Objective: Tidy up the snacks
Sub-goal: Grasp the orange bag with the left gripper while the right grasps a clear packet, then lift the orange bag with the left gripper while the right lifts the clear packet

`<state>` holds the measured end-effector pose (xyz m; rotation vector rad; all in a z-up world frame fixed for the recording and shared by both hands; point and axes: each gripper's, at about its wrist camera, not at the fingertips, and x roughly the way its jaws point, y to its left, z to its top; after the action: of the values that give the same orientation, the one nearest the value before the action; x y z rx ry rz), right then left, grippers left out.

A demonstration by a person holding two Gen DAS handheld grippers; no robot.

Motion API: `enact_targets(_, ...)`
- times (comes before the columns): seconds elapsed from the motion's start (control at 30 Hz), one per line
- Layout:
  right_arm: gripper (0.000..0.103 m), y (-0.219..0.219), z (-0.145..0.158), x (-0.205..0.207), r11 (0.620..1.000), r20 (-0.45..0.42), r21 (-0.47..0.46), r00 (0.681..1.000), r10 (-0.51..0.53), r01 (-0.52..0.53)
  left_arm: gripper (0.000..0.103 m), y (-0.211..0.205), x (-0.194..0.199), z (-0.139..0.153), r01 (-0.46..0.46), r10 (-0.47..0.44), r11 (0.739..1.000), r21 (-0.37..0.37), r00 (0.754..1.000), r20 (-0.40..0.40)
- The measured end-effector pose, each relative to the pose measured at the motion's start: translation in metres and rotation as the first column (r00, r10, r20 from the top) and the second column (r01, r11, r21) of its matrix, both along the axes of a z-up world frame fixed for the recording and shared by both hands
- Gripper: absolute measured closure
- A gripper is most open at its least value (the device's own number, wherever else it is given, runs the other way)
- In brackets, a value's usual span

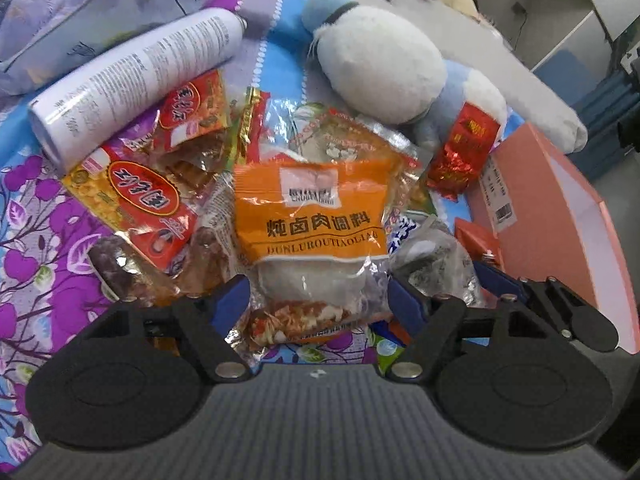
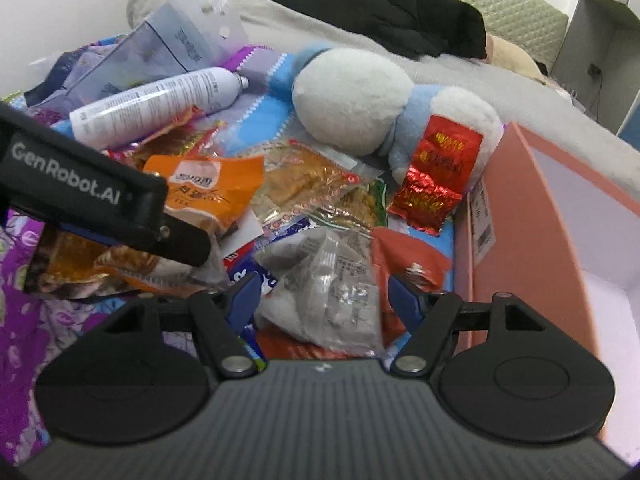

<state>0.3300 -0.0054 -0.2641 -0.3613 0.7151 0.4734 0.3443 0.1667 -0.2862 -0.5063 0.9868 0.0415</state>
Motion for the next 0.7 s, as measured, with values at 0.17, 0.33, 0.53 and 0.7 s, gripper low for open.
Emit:
enact_targets(0.17, 0.033, 0.002, -0.004, 0.004, 1.000, -0.014, 0.004, 1.000, 0.006, -0.006, 0.030, -0.005, 0.001, -0.001, 0.014, -0.014, 0.999, 0.036, 1.000, 0.010)
enact_targets(0.33, 0.044, 0.002, 0.000, -0.004, 1.000, -0.017, 0.001, 1.000, 0.025, -0.025, 0.036, -0.002, -0.006, 0.004, -0.008, 0.007, 1.000, 0.020, 1.000, 0.023)
enact_targets(0.53, 0.069, -0.004, 0.009, -0.018, 1.000, -0.028, 0.005, 0.999, 0.029, -0.029, 0.039, -0.004, -0.022, 0.016, -0.018, 0.017, 1.000, 0.018, 0.999, 0.032)
enact_targets(0.7, 0.070, -0.012, 0.016, -0.040, 0.999, -0.037, 0.011, 0.998, 0.048, -0.047, 0.039, -0.011, -0.047, 0.027, -0.014, 0.013, 1.000, 0.018, 0.999, 0.035)
